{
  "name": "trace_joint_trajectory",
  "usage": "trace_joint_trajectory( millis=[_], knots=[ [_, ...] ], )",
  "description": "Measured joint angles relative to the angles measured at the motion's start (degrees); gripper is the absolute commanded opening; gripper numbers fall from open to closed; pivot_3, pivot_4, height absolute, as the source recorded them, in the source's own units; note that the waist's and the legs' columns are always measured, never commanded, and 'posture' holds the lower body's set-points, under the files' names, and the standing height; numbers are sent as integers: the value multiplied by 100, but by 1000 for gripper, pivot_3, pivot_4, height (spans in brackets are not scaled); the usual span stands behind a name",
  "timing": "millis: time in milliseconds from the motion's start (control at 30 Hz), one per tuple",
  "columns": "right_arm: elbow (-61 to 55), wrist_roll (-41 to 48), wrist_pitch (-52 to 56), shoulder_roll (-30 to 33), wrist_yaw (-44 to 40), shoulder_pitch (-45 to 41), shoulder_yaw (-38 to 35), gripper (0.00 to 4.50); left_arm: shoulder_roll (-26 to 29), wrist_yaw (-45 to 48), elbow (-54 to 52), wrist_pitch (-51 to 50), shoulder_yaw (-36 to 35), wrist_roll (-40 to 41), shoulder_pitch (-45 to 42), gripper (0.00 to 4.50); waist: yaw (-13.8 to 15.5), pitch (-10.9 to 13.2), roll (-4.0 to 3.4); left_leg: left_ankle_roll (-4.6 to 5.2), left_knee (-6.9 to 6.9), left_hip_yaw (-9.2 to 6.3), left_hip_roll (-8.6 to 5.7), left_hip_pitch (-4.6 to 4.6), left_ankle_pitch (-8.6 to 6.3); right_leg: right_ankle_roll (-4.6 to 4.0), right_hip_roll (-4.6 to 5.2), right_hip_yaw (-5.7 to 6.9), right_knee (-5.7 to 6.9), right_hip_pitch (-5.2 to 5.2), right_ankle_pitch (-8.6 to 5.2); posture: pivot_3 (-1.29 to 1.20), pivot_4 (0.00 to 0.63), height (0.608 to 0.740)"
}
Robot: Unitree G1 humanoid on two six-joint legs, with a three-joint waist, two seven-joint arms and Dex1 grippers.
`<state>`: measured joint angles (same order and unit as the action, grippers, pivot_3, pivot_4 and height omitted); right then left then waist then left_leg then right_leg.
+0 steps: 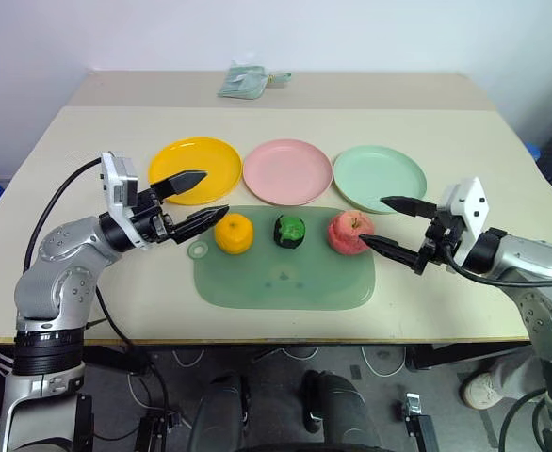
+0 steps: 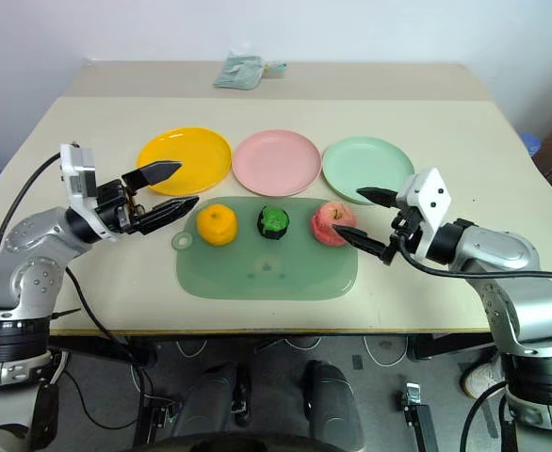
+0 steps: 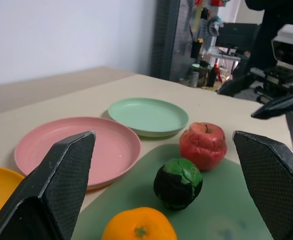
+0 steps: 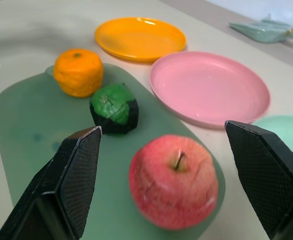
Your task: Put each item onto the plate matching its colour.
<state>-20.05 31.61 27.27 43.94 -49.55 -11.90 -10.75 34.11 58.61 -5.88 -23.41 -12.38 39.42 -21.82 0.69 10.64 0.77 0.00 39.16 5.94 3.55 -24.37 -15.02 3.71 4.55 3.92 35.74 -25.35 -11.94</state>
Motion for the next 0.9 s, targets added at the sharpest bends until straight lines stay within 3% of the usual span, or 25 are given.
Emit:
trace_joint_trajectory(
  millis=[433,667,900],
  knots=[
    [-535,92,121,-80,411,154,-25,4028,65,-82,344,-173,271,-272,-206,4500,1,0,0,0,0,-1,-1,-1,0,2,0,0,0,0,1,0,150,740],
    [-648,78,182,-495,692,-69,371,4028,326,-374,621,-171,258,-715,-405,4500,-6,0,0,0,0,0,1,-1,0,0,0,0,1,-2,0,0,150,740],
    [-653,67,190,-654,710,-158,474,4028,705,-527,672,-1437,309,-562,-897,4500,-7,0,1,0,-1,-1,-1,-2,0,4,0,0,2,-2,1,0,150,740]
  ],
)
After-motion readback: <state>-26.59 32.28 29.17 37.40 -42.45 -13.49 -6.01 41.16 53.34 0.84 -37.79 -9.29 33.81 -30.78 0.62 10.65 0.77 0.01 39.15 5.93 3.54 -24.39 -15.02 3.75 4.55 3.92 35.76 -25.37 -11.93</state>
